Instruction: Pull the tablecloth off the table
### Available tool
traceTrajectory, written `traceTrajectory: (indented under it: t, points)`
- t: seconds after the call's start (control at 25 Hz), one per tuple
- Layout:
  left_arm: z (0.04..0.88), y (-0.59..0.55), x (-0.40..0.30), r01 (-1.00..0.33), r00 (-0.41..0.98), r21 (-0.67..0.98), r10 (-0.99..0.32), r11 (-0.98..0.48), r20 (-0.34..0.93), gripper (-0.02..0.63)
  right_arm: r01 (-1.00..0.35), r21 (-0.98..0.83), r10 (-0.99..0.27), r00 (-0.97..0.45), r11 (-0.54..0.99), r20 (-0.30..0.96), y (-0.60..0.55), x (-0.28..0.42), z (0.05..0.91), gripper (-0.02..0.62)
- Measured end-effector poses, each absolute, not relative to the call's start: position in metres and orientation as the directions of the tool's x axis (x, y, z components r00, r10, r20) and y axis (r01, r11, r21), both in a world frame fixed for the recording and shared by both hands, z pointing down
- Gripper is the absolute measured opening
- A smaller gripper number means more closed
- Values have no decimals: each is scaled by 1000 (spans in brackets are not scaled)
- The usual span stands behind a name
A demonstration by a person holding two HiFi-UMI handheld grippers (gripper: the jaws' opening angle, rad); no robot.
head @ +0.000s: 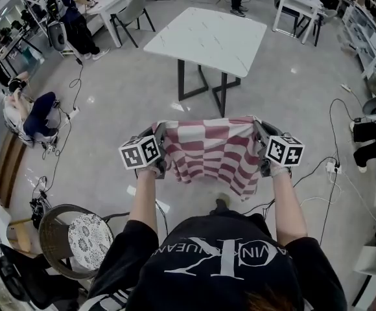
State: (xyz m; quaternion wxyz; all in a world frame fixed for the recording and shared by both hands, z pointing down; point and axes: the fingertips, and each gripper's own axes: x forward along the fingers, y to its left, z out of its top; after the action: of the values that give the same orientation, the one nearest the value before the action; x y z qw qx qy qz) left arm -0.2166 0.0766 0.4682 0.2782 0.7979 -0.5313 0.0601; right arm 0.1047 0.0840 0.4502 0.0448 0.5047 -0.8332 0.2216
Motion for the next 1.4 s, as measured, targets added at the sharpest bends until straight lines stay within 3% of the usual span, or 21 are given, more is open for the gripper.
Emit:
traceTrajectory:
  t: [0.68,1.4]
  points:
    - [398,60,-225,-914,375,253,-898,-316,232,20,-855,-111,-843,-518,506,146,68,92,374,15]
    - [323,48,-218,-949,316,18,-947,-316,57,20,-872,80,-875,-483,483,17,59,93,312,15]
